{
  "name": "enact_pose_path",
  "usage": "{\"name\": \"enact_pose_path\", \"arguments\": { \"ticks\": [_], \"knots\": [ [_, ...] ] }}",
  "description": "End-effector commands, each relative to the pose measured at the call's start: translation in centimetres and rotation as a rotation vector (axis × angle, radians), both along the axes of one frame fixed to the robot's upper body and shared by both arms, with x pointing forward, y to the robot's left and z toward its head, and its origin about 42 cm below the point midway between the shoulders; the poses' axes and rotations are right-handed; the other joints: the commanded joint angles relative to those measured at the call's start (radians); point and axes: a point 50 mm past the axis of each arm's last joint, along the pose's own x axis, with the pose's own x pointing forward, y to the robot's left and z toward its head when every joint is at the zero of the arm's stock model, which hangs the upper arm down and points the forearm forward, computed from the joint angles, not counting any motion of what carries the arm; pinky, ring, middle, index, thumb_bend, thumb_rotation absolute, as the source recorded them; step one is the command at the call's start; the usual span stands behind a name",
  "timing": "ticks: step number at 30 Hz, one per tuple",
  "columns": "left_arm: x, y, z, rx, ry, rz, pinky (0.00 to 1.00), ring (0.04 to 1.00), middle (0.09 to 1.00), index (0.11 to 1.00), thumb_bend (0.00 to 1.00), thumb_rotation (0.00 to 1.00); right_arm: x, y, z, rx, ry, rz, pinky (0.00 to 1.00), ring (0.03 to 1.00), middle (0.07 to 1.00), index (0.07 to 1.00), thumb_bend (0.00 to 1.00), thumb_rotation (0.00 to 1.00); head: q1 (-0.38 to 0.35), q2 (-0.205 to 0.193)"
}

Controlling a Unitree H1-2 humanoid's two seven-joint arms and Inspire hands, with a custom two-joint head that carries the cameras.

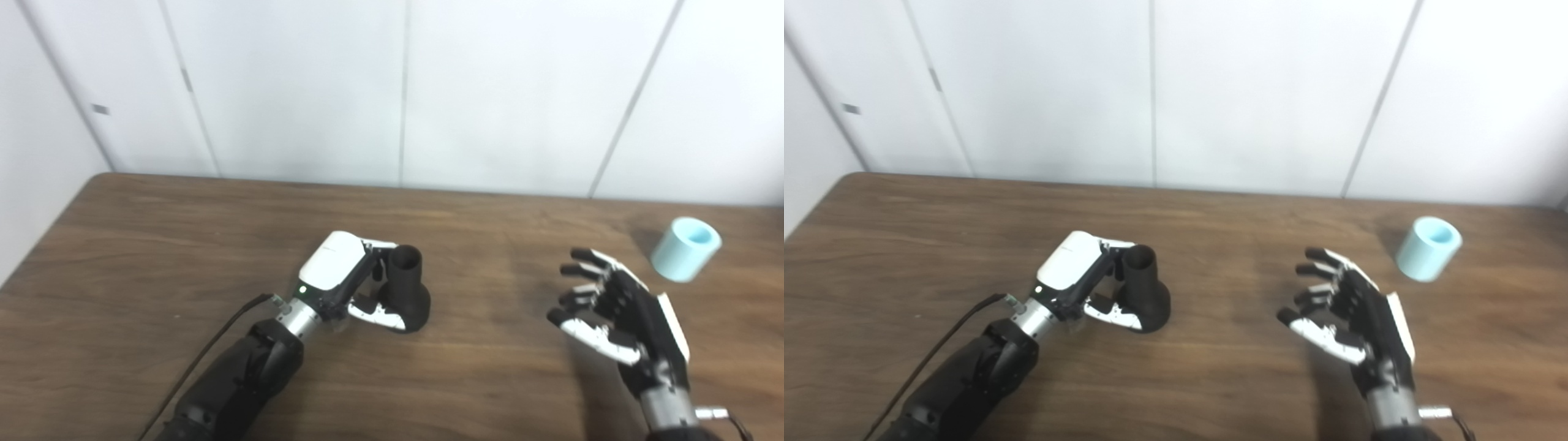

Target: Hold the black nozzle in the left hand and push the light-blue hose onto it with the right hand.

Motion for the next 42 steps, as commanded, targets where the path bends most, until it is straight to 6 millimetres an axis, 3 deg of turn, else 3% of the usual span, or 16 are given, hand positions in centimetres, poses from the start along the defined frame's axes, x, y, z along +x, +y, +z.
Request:
{"name": "enact_pose_path", "arguments": {
  "ticks": [1, 6, 11, 16, 20, 22, 23, 27, 32, 37, 42],
  "knots": [
    [-3.9, -2.3, -4.9, -0.005, 0.130, -0.048, 0.31, 0.368, 0.434, 0.511, 0.52, 0.00, 0.7, -0.7, 2.4, -0.024, -0.117, 0.002, 0.41, 0.512, 0.689, 0.753, 0.59, 0.10, -0.008, 0.001],
    [-4.4, -4.2, -5.3, -0.008, 0.146, -0.096, 0.30, 0.358, 0.429, 0.511, 0.52, 0.00, 1.4, -2.2, 3.0, -0.079, -0.170, 0.014, 0.43, 0.530, 0.690, 0.764, 0.64, 0.19, -0.055, 0.002],
    [-4.8, -5.4, -5.9, -0.012, 0.159, -0.128, 0.28, 0.331, 0.414, 0.505, 0.52, 0.00, 1.7, -2.3, 4.6, -0.110, -0.207, 0.001, 0.41, 0.519, 0.678, 0.739, 0.69, 0.30, -0.095, -0.009],
    [-5.1, -6.1, -6.7, 0.000, 0.182, -0.147, 0.25, 0.308, 0.403, 0.499, 0.52, 0.00, 1.6, -2.0, 8.0, -0.130, -0.254, 0.003, 0.38, 0.482, 0.660, 0.717, 0.65, 0.20, -0.129, -0.021],
    [-5.2, -6.1, -7.0, 0.004, 0.184, -0.157, 0.23, 0.288, 0.401, 0.493, 0.52, 0.00, 1.9, -3.3, 11.5, -0.278, -0.284, -0.059, 0.39, 0.505, 0.700, 0.718, 0.66, 0.24, -0.148, -0.033],
    [-5.0, -5.9, -7.0, 0.017, 0.183, -0.161, 0.23, 0.291, 0.400, 0.494, 0.52, 0.00, 1.9, -3.8, 13.3, -0.314, -0.286, -0.092, 0.39, 0.533, 0.732, 0.723, 0.62, 0.19, -0.152, -0.036],
    [-4.9, -5.7, -6.9, 0.030, 0.185, -0.163, 0.24, 0.299, 0.399, 0.497, 0.52, 0.00, 1.9, -4.2, 14.6, -0.339, -0.280, -0.112, 0.39, 0.554, 0.750, 0.725, 0.59, 0.11, -0.157, -0.042],
    [-4.6, -4.9, -6.7, 0.056, 0.198, -0.166, 0.24, 0.295, 0.408, 0.491, 0.52, 0.00, 2.2, -6.4, 19.0, -0.440, -0.280, -0.185, 0.40, 0.565, 0.768, 0.742, 0.57, 0.02, -0.182, -0.056],
    [-4.5, -4.2, -7.0, 0.083, 0.199, -0.160, 0.28, 0.350, 0.419, 0.510, 0.52, 0.00, 3.3, -10.5, 22.0, -0.568, -0.289, -0.271, 0.48, 0.629, 0.747, 0.739, 0.65, 0.11, -0.210, -0.069],
    [-4.6, -3.5, -7.6, 0.089, 0.221, -0.145, 0.31, 0.354, 0.412, 0.513, 0.52, 0.00, 4.3, -14.3, 22.7, -0.666, -0.228, -0.325, 0.67, 0.708, 0.777, 0.735, 0.70, 0.12, -0.303, -0.122],
    [-4.5, -2.5, -7.9, 0.093, 0.238, -0.131, 0.32, 0.371, 0.422, 0.515, 0.52, 0.00, 5.5, -16.7, 22.0, -0.680, -0.137, -0.300, 0.66, 0.794, 0.878, 0.775, 0.81, 0.25, -0.410, -0.177]
  ]
}}
